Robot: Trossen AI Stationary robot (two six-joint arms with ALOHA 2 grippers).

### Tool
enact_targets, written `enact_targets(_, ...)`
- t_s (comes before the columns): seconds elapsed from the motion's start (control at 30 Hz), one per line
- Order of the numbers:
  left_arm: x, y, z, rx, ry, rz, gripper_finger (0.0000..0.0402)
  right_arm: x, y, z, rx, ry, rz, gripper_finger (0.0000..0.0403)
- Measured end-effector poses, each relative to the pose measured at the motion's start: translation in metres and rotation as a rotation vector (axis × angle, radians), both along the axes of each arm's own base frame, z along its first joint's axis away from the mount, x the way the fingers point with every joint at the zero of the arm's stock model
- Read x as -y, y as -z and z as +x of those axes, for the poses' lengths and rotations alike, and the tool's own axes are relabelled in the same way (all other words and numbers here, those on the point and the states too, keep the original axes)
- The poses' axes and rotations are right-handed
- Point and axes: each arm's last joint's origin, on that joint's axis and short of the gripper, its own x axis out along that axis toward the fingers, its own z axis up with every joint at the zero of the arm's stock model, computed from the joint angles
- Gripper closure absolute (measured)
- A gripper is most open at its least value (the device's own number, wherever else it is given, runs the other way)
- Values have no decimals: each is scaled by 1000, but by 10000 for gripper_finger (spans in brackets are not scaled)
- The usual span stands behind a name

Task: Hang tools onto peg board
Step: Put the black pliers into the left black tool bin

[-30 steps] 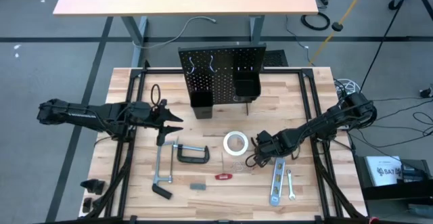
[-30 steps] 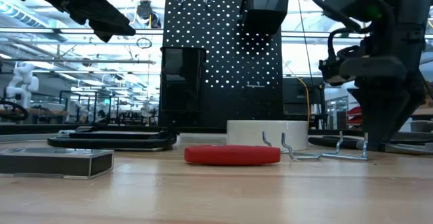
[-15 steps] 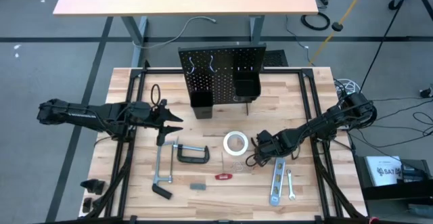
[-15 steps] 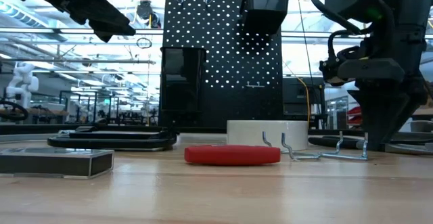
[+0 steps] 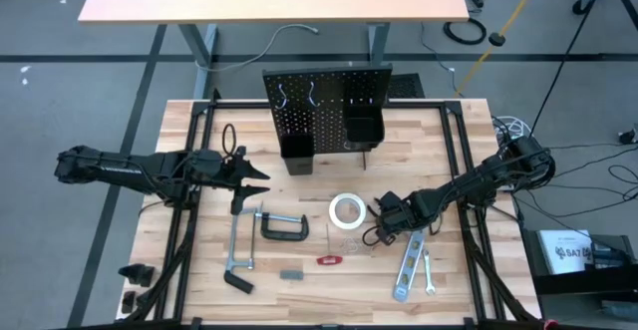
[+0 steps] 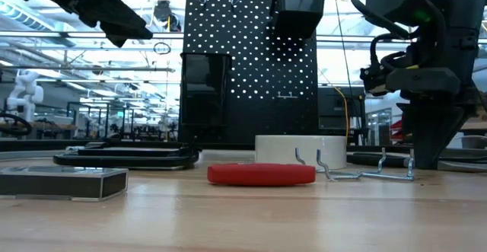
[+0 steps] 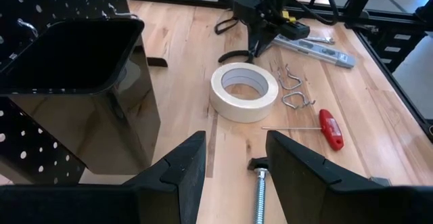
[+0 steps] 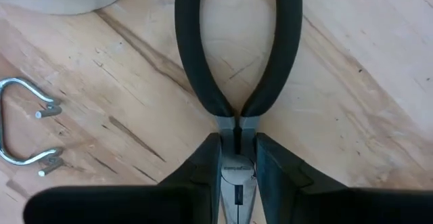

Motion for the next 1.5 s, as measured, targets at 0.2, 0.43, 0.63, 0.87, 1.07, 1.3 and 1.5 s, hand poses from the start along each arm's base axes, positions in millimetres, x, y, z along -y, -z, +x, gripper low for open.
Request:
enact_targets(0.2, 0, 0, 0, 4, 0, 0, 240, -2, -17, 6, -26, -55, -26, 343)
enact_targets(0.43, 0, 0, 0, 5, -10, -24, 240, -3, -45, 14, -42, -102, -126, 343)
enact_targets(0.63, 1, -4, 2, 43, 17, -37, 240, -2, -69, 17, -60, -139, -259, 343)
enact_targets(0.87, 1, -6, 3, 72, 20, -39, 240, -6, -90, 30, 57, -248, -438, 343)
enact_targets(1.07, 1, -13, 5, 145, 14, -63, 240, -11, -98, 49, 232, -330, -563, 343)
enact_targets(1.3, 1, -19, 7, 203, 8, -84, 240, -14, -111, 69, 401, -404, -714, 343)
enact_targets(1.5, 2, -25, 12, 282, 1, -119, 240, -14, -123, 82, 511, -445, -817, 343)
